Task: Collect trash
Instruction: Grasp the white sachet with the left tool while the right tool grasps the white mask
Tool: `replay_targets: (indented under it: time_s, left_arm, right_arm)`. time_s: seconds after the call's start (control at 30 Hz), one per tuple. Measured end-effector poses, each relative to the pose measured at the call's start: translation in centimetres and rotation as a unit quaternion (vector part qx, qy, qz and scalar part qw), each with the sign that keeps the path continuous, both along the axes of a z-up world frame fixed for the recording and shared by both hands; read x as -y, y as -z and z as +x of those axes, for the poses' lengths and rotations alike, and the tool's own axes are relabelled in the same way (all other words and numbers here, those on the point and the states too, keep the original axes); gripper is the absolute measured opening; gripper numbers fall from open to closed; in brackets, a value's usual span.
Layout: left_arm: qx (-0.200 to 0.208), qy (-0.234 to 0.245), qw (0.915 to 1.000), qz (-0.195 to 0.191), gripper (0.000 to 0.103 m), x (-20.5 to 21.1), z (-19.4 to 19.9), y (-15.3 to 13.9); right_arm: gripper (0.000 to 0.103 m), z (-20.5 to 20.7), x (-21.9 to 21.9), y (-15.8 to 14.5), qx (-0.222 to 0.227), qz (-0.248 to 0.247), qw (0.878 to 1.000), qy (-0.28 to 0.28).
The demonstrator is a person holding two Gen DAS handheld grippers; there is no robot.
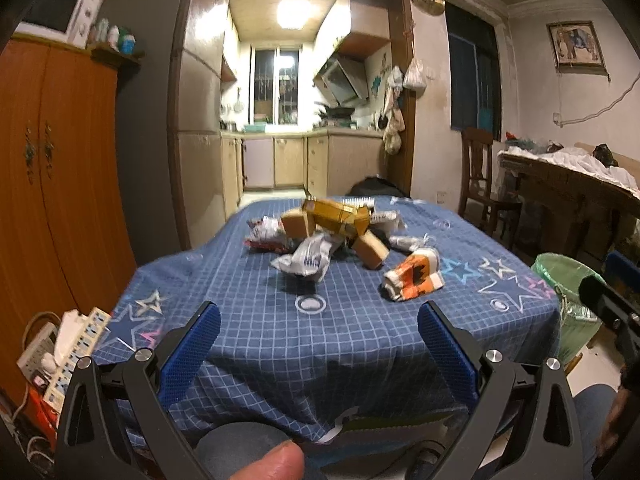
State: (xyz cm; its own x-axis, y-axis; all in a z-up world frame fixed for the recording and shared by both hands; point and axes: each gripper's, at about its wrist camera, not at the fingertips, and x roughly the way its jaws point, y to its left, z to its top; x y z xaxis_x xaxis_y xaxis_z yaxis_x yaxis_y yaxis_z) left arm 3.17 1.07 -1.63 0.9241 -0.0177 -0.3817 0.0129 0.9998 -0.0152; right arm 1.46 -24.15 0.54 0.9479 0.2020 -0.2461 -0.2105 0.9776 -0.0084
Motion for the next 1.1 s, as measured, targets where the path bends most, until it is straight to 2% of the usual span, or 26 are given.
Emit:
replay_targets:
  time_s: [0.13, 0.23, 0.4, 0.57, 0.67, 0.8, 0.97, 1.03, 1.1]
  left_arm:
    - [-0.029, -0.022, 0.9994, 0.001, 0.098, -1.6, 3.5, 1.5]
    - [-0.053, -0.026, 0.9982, -0.003, 0.098, -2.9, 6.7, 2.5]
    - [-0.114, 0.005, 0.9925, -0.042, 0.098, -4.8, 13.2, 3.4]
    - [-0.116, 0.018, 0.9917, -0.052, 0.098, -5.5, 20.0, 2.2]
    - [-0.155, 0.031, 0.9864, -0.045, 0.098, -5.1, 24.6, 3.0]
    - [-0.2, 0.045, 0.9783, -0.031, 0.097, -4.4, 27.5, 4.6]
    - [-0.227, 0.052, 0.972, -0.033, 0.074, -4.7, 28.6, 5.5]
    - [-0.226, 0.055, 0.9717, -0.039, 0.067, -4.7, 28.8, 5.8]
    - [-0.219, 0.057, 0.9733, -0.034, 0.062, -4.5, 28.6, 5.9]
  right_arm:
    - [0.098, 2.1, -0.6, 0.2, -0.004, -0.009, 1.0, -0.001]
    - [0.098, 5.1, -1.0, 0.9, -0.027, -0.012, 0.999, -0.011]
    - [0.098, 11.7, -1.6, 2.7, -0.11, 0.008, 0.992, -0.057]
    - [0.098, 17.6, -2.2, 4.4, -0.169, 0.042, 0.982, -0.072]
    - [0.098, 20.3, -2.7, 5.1, -0.197, 0.058, 0.976, -0.075]
    - [0.098, 22.2, -3.6, 5.4, -0.216, 0.048, 0.971, -0.085]
    - [0.097, 23.2, -5.3, 6.2, -0.234, 0.017, 0.968, -0.095]
    - [0.09, 23.1, -5.3, 6.0, -0.232, 0.018, 0.968, -0.094]
    - [0.076, 22.8, -5.2, 5.8, -0.23, 0.024, 0.968, -0.093]
